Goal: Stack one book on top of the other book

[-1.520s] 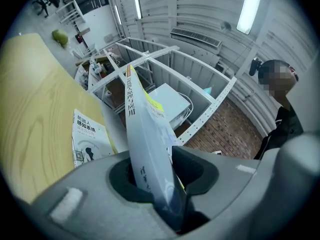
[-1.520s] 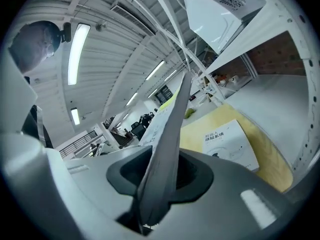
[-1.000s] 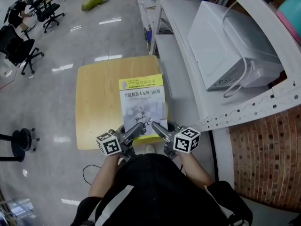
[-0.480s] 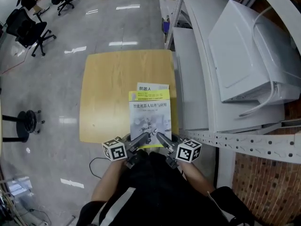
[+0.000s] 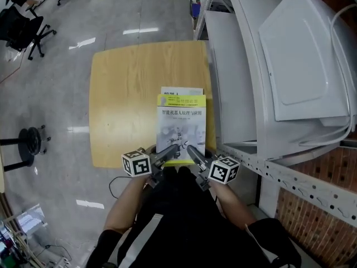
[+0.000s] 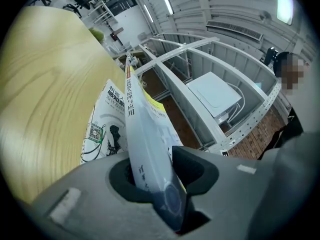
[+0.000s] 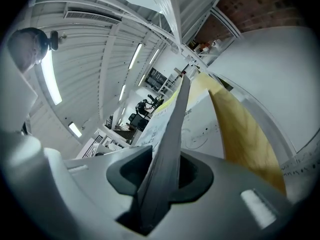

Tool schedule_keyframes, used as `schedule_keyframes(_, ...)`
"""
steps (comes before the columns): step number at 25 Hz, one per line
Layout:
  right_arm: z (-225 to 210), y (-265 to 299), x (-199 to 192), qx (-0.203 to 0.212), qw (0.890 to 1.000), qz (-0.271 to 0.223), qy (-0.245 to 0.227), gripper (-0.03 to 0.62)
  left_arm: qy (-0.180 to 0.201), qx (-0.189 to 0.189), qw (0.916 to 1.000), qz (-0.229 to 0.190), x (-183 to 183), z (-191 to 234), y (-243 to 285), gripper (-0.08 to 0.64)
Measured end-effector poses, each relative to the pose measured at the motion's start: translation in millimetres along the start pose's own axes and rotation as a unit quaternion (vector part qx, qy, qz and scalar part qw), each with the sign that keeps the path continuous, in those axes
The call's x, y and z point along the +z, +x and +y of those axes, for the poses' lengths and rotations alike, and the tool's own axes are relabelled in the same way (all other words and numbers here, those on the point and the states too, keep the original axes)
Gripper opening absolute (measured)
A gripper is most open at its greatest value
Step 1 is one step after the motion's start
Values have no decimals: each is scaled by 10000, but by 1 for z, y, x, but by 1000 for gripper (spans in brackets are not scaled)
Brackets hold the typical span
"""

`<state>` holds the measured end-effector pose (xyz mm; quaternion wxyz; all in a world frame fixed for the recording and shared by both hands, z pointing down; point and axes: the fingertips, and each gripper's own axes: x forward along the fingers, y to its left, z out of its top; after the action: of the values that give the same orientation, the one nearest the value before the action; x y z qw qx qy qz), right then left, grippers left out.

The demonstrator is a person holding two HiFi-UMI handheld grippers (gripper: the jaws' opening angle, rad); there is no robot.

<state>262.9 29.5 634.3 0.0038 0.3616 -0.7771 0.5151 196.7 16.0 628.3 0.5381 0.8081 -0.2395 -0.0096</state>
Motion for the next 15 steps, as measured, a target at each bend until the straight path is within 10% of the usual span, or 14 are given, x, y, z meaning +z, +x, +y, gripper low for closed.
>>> schedule_keyframes(15,-35,32,17,-452,9987,23,231,116,-707,120,9972,198,16,49,28,129)
